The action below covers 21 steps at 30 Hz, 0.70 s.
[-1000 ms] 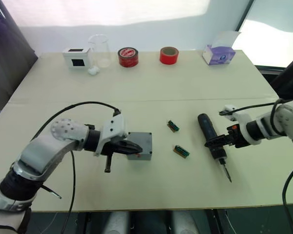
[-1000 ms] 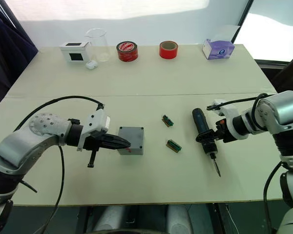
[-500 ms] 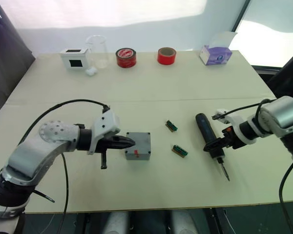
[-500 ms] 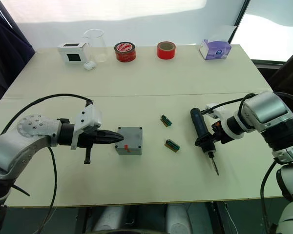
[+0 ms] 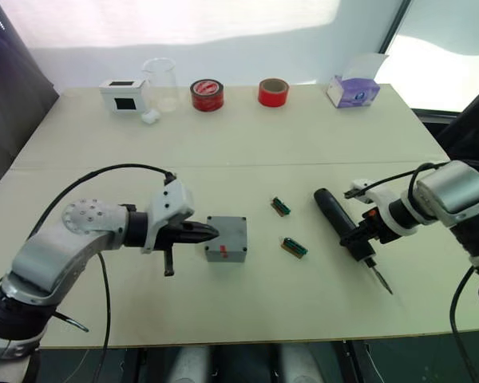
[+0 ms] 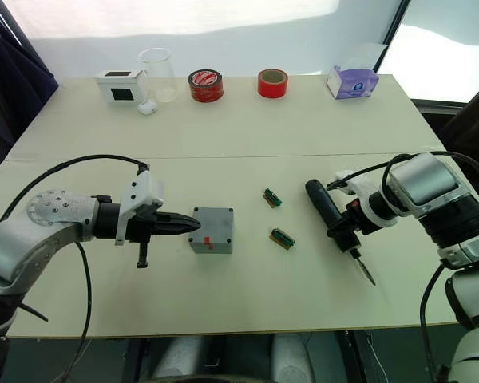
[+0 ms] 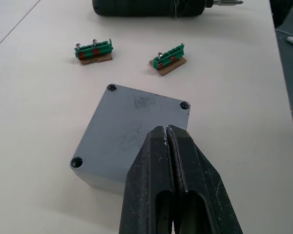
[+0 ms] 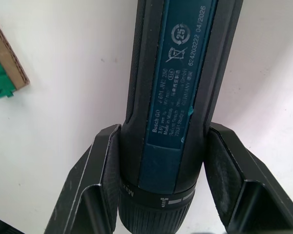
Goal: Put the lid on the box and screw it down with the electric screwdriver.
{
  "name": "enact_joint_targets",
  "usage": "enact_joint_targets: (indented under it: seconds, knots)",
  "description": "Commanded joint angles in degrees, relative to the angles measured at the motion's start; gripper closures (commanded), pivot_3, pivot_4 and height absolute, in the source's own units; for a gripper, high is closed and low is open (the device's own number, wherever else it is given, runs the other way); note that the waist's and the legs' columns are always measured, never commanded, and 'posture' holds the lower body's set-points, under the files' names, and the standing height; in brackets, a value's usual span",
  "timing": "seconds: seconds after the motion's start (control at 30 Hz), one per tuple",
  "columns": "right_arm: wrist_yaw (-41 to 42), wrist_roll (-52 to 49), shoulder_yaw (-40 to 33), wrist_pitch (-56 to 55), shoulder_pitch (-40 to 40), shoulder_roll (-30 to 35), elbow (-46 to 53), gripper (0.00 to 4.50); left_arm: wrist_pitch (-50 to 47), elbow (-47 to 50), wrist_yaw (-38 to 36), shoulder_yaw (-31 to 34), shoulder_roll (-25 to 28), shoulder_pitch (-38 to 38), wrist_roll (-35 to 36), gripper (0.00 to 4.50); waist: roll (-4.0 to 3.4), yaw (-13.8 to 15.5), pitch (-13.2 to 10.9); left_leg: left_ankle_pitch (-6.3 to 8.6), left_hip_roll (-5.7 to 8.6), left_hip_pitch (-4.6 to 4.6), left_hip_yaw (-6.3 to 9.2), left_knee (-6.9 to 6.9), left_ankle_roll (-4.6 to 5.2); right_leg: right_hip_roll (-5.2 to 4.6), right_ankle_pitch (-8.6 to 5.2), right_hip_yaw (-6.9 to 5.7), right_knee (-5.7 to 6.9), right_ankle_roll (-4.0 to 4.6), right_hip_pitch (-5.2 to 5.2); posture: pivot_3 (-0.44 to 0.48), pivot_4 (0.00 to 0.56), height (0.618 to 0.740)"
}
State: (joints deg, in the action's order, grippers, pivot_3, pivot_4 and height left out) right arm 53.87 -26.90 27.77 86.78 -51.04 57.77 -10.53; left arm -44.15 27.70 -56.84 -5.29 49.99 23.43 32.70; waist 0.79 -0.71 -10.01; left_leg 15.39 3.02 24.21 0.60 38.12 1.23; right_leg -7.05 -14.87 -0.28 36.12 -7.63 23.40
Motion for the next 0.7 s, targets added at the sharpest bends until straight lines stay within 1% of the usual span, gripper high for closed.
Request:
enact_joint_targets:
  seconds: [0.03, 0.13, 0.2, 0.23, 0.3, 0.33, 0.37, 0.43, 0.47, 0.57, 0.7]
  knots:
    - [-3.89, 2.15, -4.88, -1.52, 0.71, -1.88, -3.02, 2.63, 1.97, -1.82, -1.33, 1.24, 0.61, 2.71, -0.79, 4.50, 0.04, -0.03, 0.02, 0.00, 0.00, 0.00, 0.00, 0.00, 0.00, 0.00, 0.00, 0.00, 0.00, 0.01, 0.00, 0.000, 0.150, 0.740]
    - [-7.04, 3.73, -11.46, -5.64, -2.68, -3.43, -5.64, 2.63, 3.00, -4.63, -2.53, 1.74, 1.20, 3.37, -1.31, 4.50, 0.03, -0.17, 0.01, -0.02, 0.02, 0.00, -0.05, 0.00, -0.03, 0.00, 0.11, 0.03, -0.01, -0.01, 0.02, 0.000, 0.150, 0.740]
    - [-8.89, 3.50, -16.91, -8.62, -5.25, -4.89, -5.74, 2.63, 3.85, -6.57, -3.36, 2.26, 1.71, 3.31, -1.70, 4.50, -0.22, -0.12, -0.14, -0.03, 0.02, 0.02, -0.09, 0.00, -0.05, 0.00, 0.12, 0.05, 0.01, -0.02, 0.08, 0.000, 0.150, 0.740]
    - [-9.51, 2.03, -21.73, -11.99, -6.13, -6.13, -3.92, 2.63, 4.10, -7.65, -3.64, 2.39, 1.81, 3.49, -1.82, 4.50, -0.40, -0.08, -0.24, -0.03, 0.03, 0.06, -0.10, 0.00, -0.05, 0.00, 0.12, 0.07, 0.05, -0.03, 0.14, 0.000, 0.150, 0.740]
    - [-13.74, -2.82, -35.39, -18.84, -5.80, -12.23, 2.72, 2.63, 4.56, -8.94, -4.38, 2.27, 2.06, 3.82, -2.01, 4.50, -0.50, -0.12, -0.31, -0.19, 0.04, 0.35, -0.16, 0.00, -0.30, 0.00, 0.13, 0.11, 0.16, -0.04, 0.52, 0.000, 0.150, 0.740]
    - [-15.46, -4.10, -39.75, -21.13, -5.24, -14.68, 5.19, 2.63, 4.78, -9.28, -4.71, 2.23, 2.17, 3.87, -2.07, 4.50, -0.50, -0.38, -0.33, -0.33, 0.03, 0.41, -0.20, -0.08, -0.53, 0.02, 0.13, 0.13, 0.21, -0.04, 0.65, 0.000, 0.150, 0.740]
    - [-17.17, -6.73, -44.55, -23.76, -4.07, -18.74, 9.58, 2.63, 4.92, -9.56, -5.02, 1.94, 2.17, 4.13, -2.23, 4.50, -0.53, -0.40, -0.35, -0.39, -0.06, 0.58, -0.24, -0.12, -0.62, 0.13, 0.13, 0.17, 0.24, -0.04, 0.88, 0.000, 0.150, 0.740]
    - [-21.47, -11.49, -49.75, -25.53, -0.89, -26.75, 19.51, 2.63, 4.86, -9.95, -5.43, 0.94, 1.88, 5.11, -2.76, 4.50, -0.49, -0.10, -0.32, -0.46, -0.23, 0.78, -0.17, -0.15, -0.73, 0.27, 0.12, 0.12, 0.36, -0.03, 1.09, 0.000, 0.150, 0.740]
    - [-23.28, -13.94, -51.24, -25.68, 0.50, -30.33, 23.43, 2.63, 4.81, -10.21, -5.49, 0.52, 1.62, 5.64, -3.01, 4.50, -0.47, 0.05, -0.31, -0.48, -0.36, 0.84, -0.14, -0.15, -0.77, 0.37, 0.11, 0.07, 0.42, -0.02, 1.10, 0.000, 0.150, 0.740]
    - [-26.56, -18.99, -52.00, -26.25, 3.74, -37.28, 30.61, 2.63, 5.05, -11.25, -5.51, -0.36, 0.83, 6.84, -3.87, 4.50, -0.44, 0.27, -0.28, -0.49, -0.38, 0.90, -0.10, 0.01, -0.78, 0.39, 0.11, 0.01, 0.49, -0.01, 1.05, 0.000, 0.150, 0.740]
    - [-28.32, -18.20, -45.48, -31.56, 11.19, -42.63, 38.43, 2.63, 4.43, -11.48, -4.57, -1.98, -1.37, 8.48, -4.92, 4.50, -0.45, 0.43, -0.28, -0.46, -0.09, 0.89, -0.06, 0.21, -0.63, 0.21, 0.19, 0.05, 0.73, 0.05, 0.99, 0.000, 0.150, 0.740]
